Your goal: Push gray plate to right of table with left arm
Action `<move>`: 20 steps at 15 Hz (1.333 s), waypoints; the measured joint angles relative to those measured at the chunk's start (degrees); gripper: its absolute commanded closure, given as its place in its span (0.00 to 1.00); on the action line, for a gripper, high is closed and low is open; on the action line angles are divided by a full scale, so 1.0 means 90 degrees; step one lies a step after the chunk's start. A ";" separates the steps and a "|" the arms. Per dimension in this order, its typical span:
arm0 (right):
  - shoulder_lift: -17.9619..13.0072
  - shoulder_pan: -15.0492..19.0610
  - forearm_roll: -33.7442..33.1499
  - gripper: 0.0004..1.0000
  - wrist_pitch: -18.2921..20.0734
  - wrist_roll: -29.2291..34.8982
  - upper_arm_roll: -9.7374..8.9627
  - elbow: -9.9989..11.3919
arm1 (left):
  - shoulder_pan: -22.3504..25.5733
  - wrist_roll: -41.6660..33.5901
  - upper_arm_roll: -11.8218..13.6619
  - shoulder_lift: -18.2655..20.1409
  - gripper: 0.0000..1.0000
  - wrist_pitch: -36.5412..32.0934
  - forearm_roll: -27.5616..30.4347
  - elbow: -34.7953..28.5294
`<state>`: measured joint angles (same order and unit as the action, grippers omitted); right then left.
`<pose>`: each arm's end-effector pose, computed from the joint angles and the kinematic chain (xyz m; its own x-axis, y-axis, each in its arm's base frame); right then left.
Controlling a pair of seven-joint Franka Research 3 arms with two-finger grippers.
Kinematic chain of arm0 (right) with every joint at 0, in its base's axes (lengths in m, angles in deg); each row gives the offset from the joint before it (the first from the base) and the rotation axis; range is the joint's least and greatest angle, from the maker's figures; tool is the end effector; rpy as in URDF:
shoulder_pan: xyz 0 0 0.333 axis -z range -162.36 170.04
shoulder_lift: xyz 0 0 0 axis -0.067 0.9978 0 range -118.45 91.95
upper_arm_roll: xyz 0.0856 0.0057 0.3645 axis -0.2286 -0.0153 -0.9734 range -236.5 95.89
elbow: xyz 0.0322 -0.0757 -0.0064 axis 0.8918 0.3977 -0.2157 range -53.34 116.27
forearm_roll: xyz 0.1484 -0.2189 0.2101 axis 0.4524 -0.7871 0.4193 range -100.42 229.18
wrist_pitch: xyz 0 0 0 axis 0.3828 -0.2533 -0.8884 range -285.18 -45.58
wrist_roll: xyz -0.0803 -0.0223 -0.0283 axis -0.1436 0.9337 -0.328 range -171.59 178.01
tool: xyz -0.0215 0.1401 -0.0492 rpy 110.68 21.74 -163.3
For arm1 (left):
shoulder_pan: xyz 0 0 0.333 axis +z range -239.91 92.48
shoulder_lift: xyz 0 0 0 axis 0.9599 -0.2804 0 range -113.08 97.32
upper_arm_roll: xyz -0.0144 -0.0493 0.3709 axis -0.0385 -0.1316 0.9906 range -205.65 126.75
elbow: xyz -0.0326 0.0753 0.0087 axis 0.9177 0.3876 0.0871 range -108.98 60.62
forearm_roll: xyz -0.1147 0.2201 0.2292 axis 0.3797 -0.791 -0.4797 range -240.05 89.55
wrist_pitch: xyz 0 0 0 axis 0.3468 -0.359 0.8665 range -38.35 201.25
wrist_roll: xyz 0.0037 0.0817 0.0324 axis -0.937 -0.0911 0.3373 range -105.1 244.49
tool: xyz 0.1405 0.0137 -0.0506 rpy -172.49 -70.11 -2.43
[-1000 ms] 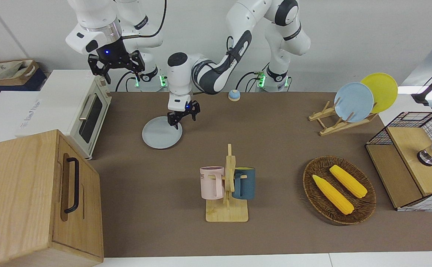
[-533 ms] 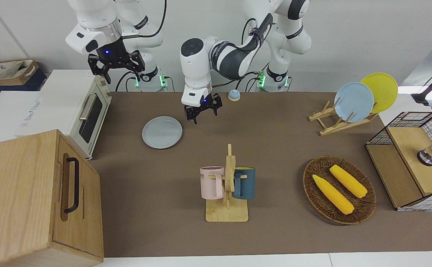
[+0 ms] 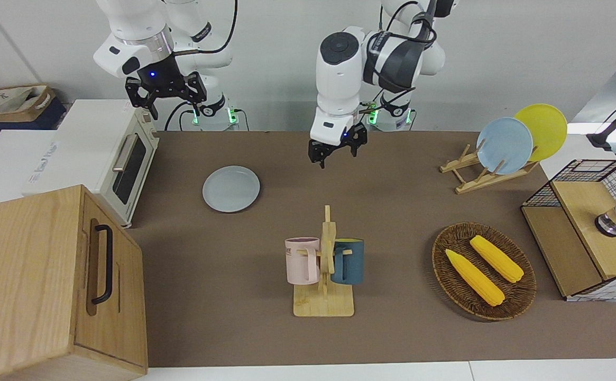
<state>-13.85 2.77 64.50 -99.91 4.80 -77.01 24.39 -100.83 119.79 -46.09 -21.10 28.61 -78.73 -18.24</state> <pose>0.4674 0.0645 0.6694 0.9914 0.1077 -0.0748 0.1081 -0.9941 0.0013 0.4847 -0.3042 0.5519 0.9590 0.2795 -0.0472 0.2732 -0.9558 -0.1088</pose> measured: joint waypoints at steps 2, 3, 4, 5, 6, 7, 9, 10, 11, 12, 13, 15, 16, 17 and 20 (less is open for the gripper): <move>0.0000 0.0000 0.0000 0.02 0.0000 0.0000 0.0000 0.0000 | 0.0296 -0.0635 0.0007 0.0218 0.01 -0.0284 0.0020 0.0002; 0.0000 0.0000 0.0000 0.02 0.0000 0.0000 0.0000 0.0000 | 0.0467 -0.0955 0.0007 0.0313 0.01 -0.0440 0.0024 0.0002; 0.0000 0.0000 0.0000 0.02 0.0000 0.0000 0.0000 0.0000 | 0.0635 -0.1230 0.0006 0.0388 0.01 -0.0561 0.0028 0.0002; 0.0000 0.0000 0.0000 0.02 0.0000 0.0000 0.0000 0.0000 | 0.0823 -0.1523 0.0007 0.0461 0.01 -0.0678 0.0041 0.0002; 0.0000 0.0000 0.0000 0.02 0.0000 0.0000 0.0000 0.0000 | 0.1005 -0.1822 0.0009 0.0526 0.01 -0.0786 0.0064 0.0002; 0.0000 0.0000 0.0000 0.02 0.0000 0.0000 0.0000 0.0000 | 0.1201 -0.2171 0.0011 0.0594 0.01 -0.0900 0.0085 0.0002; 0.0000 0.0000 0.0000 0.02 0.0000 0.0000 0.0000 0.0000 | 0.1734 -0.2951 0.0016 0.0757 0.01 -0.1151 0.0150 0.0003; 0.0000 0.0000 0.0000 0.02 0.0000 0.0000 0.0000 0.0000 | 0.1922 -0.3143 0.0015 0.0803 0.01 -0.1200 0.0201 0.0003; 0.0000 0.0000 0.0000 0.02 0.0000 0.0000 0.0000 0.0000 | 0.2136 -0.3390 0.0013 0.0838 0.01 -0.1220 0.0250 0.0002; 0.0000 0.0000 0.0000 0.02 0.0000 0.0000 0.0000 0.0000 | 0.2346 -0.3714 0.0018 0.0871 0.01 -0.1224 0.0275 0.0002; 0.0000 0.0000 0.0000 0.02 0.0000 0.0000 0.0000 0.0000 | 0.2562 -0.4111 0.0022 0.0913 0.01 -0.1226 0.0285 0.0002; 0.0000 0.0000 0.0000 0.02 0.0000 0.0000 0.0000 0.0000 | 0.2922 -0.4721 0.0024 0.0985 0.01 -0.1249 0.0294 0.0001; 0.0000 0.0000 0.0000 0.02 0.0000 0.0000 0.0000 0.0000 | 0.3100 -0.4962 0.0025 0.1016 0.01 -0.1266 0.0298 0.0001; 0.0000 0.0000 0.0000 0.02 0.0000 0.0000 0.0000 0.0000 | 0.3260 -0.5189 0.0024 0.1043 0.01 -0.1281 0.0302 -0.0001; 0.0000 0.0000 0.0000 0.02 0.0000 0.0000 0.0000 0.0000 | 0.3616 -0.5694 0.0023 0.1105 0.01 -0.1312 0.0309 -0.0020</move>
<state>-13.85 2.77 64.50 -99.91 4.80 -77.01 24.39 -68.28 68.54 -45.88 -11.16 16.81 -75.95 -18.42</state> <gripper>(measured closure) 0.013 0.009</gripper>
